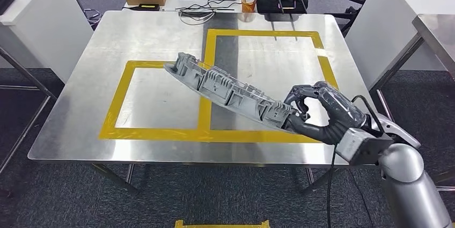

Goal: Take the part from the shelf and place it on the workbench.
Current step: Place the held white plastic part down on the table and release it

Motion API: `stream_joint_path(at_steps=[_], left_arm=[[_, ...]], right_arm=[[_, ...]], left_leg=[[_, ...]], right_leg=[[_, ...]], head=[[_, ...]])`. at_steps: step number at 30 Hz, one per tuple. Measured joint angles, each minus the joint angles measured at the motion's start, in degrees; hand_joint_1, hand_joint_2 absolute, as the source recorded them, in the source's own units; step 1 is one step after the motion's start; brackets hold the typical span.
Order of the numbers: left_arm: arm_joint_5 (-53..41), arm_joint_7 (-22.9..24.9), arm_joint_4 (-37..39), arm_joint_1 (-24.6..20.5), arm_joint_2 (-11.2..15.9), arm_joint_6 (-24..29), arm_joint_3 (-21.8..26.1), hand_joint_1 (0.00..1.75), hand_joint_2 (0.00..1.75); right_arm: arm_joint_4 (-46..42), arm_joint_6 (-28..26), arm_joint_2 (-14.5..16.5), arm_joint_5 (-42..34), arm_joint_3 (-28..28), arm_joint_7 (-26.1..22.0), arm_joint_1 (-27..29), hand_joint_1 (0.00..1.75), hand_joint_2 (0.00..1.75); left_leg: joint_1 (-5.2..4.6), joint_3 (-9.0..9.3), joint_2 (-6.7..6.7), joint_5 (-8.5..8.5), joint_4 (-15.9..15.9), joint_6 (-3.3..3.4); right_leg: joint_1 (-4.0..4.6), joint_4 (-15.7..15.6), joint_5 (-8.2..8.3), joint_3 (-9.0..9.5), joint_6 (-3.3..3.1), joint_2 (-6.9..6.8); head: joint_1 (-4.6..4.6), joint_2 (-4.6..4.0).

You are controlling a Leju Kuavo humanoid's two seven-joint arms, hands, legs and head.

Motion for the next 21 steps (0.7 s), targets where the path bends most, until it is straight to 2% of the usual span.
stream_joint_path(at_steps=[1, 2, 3, 4, 5, 6, 7, 9, 11, 12, 13, 15, 16, 17, 18, 20, 21], left_arm=[[0.2, 0.0, 0.0, 0.0, 0.0, -0.3, 0.0, 0.00, 1.75], [0.2, 0.0, 0.0, 0.1, 0.0, -0.5, 0.0, 0.00, 1.75], [0.2, 0.0, 0.0, 0.1, 0.0, -0.8, 0.0, 0.00, 1.75], [0.2, 0.0, 0.0, 0.1, 0.0, -1.1, 0.0, 0.00, 1.75], [0.2, -0.1, 0.0, 0.1, 0.0, -1.5, 0.0, 0.00, 1.75], [0.1, -0.2, 0.0, 0.1, 0.0, -1.9, 0.0, 0.00, 1.75], [0.0, -0.4, 0.0, 0.2, 0.0, -2.3, 0.0, 0.00, 1.75], [-0.2, -0.5, 0.0, 0.3, 0.0, -3.1, 0.0, 0.00, 1.75], [-0.4, -0.7, 0.0, 0.6, 0.0, -3.4, 0.0, 0.00, 1.75], [-0.5, -0.8, 0.0, 0.8, 0.0, -3.4, 0.0, 0.00, 1.75], [-0.8, -1.0, 0.0, 0.8, 0.0, -3.4, 0.0, 0.00, 1.75], [-1.6, -1.4, 0.0, 0.9, 0.0, -3.3, 0.0, 0.00, 1.75], [-2.1, -1.6, 0.0, 0.9, 0.0, -3.3, 0.0, 0.00, 1.75], [-2.6, -1.9, 0.0, 0.9, 0.0, -3.4, 0.0, 0.00, 1.75], [-3.0, -2.2, 0.1, 1.0, 0.0, -3.3, 0.0, 0.00, 1.75], [-3.7, -2.8, 0.1, 1.0, 0.0, -3.2, 0.0, 0.00, 1.75], [-4.1, -3.2, 0.1, 0.9, 0.0, -3.1, 0.0, 0.00, 1.75]], right_arm=[[1.9, -0.6, -0.6, 3.7, 1.1, 1.0, -1.6, 1.73, 1.75], [4.1, -1.1, -1.1, 7.8, 2.5, 1.9, -3.5, 1.73, 1.75], [6.4, -1.3, -1.5, 11.8, 4.1, 2.7, -5.6, 1.73, 1.75], [9.1, -1.4, -1.8, 16.0, 5.9, 3.2, -8.1, 1.73, 1.75], [12.0, -1.3, -2.0, 19.7, 7.9, 3.4, -10.8, 1.73, 1.75], [15.0, -1.1, -2.1, 22.9, 10.0, 3.4, -13.5, 1.73, 1.75], [18.3, -0.9, -2.1, 25.9, 12.4, 3.3, -16.2, 1.73, 1.75], [25.3, -0.6, -1.9, 30.1, 17.3, 2.8, -21.5, 1.73, 1.75], [32.0, -0.8, -1.3, 32.9, 22.1, 2.0, -26.3, 1.73, 1.75], [35.1, -1.2, -0.9, 33.9, 24.2, 1.5, -28.5, 1.73, 1.75], [38.0, -1.6, -0.3, 34.7, 26.1, 1.1, -30.5, 1.73, 1.75], [43.5, -2.7, 0.9, 35.9, 29.7, 0.3, -33.5, 1.73, 1.75], [45.9, -3.3, 1.4, 36.3, 31.4, -0.1, -34.6, 1.73, 1.75], [48.0, -4.0, 1.9, 36.8, 32.8, -0.4, -35.3, 1.73, 1.75], [49.7, -4.6, 2.2, 37.1, 34.0, -0.7, -35.9, 1.73, 1.75], [52.5, -6.1, 3.0, 37.8, 35.9, -1.2, -37.0, 1.73, 1.75], [53.7, -6.9, 3.3, 38.1, 36.7, -1.5, -37.5, 1.73, 1.75]], left_leg=[[-0.06, -0.02, -0.03, 0.00, 0.0, 0.04], [-0.09, -0.02, -0.08, -0.01, 0.0, 0.04], [-0.10, 0.01, -0.15, -0.03, 0.1, 0.02], [-0.10, 0.02, -0.24, -0.08, 0.2, -0.07], [-0.19, -0.10, -0.30, -0.20, 0.5, -0.25], [-0.31, -0.28, -0.35, -0.34, 0.8, -0.48], [-0.43, -0.51, -0.36, -0.43, 1.0, -0.74], [-0.49, -0.85, -0.35, -0.48, 1.2, -1.21], [-0.28, -1.40, -0.31, -1.05, 2.0, -1.80], [-0.15, -2.20, -0.26, -1.99, 3.6, -2.17], [0.01, -3.67, -0.19, -3.45, 6.5, -2.56], [0.28, -7.81, -0.05, -6.60, 14.4, -3.09], [0.39, -9.58, 0.00, -7.27, 17.4, -3.21], [0.46, -10.38, 0.02, -6.83, 18.3, -3.23], [0.49, -9.98, 0.04, -5.28, 16.7, -3.14], [0.42, -6.41, 0.03, -0.91, 8.5, -2.68], [0.29, -4.60, 0.01, 0.56, 4.8, -2.40]], right_leg=[[-0.03, 2.5, -0.58, -1.35, 0.17, 0.00], [-0.07, 2.7, -0.21, -1.56, 0.54, -0.01], [-0.14, 0.5, 1.02, -0.58, 1.03, -0.02], [-0.21, -3.6, 2.80, 1.37, 1.50, -0.03], [-0.22, -8.1, 4.41, 3.56, 1.68, -0.04], [-0.20, -11.5, 5.62, 5.18, 1.56, -0.04], [-0.11, -13.4, 6.27, 6.12, 1.29, -0.03], [0.07, -14.0, 6.50, 6.18, 0.54, 0.00], [-0.21, -14.0, 6.59, 6.13, -0.02, 0.05], [-0.40, -14.1, 6.62, 6.16, -0.29, 0.08], [-0.53, -14.1, 6.61, 6.21, -0.48, 0.09], [-0.45, -14.1, 6.51, 6.28, -0.71, 0.12], [-0.39, -14.1, 6.47, 6.34, -0.76, 0.12], [-0.33, -14.1, 6.41, 6.43, -0.81, 0.11], [-0.28, -14.1, 6.33, 6.58, -0.85, 0.11], [-0.22, -14.1, 6.13, 6.92, -0.80, 0.12], [-0.08, -14.1, 6.04, 6.96, -0.70, 0.15]], head=[[0.01, 0.00], [0.03, 0.00], [0.03, 0.00], [0.03, 0.00], [0.04, 0.00], [0.01, 0.00], [-0.03, 0.00], [-0.05, 0.00], [-0.05, 0.00], [-0.12, 0.00], [-0.16, 0.00], [-0.28, 0.00], [-0.30, 0.00], [-0.33, 0.00], [-0.33, 0.00], [-0.32, 0.00], [-0.30, 0.00]])
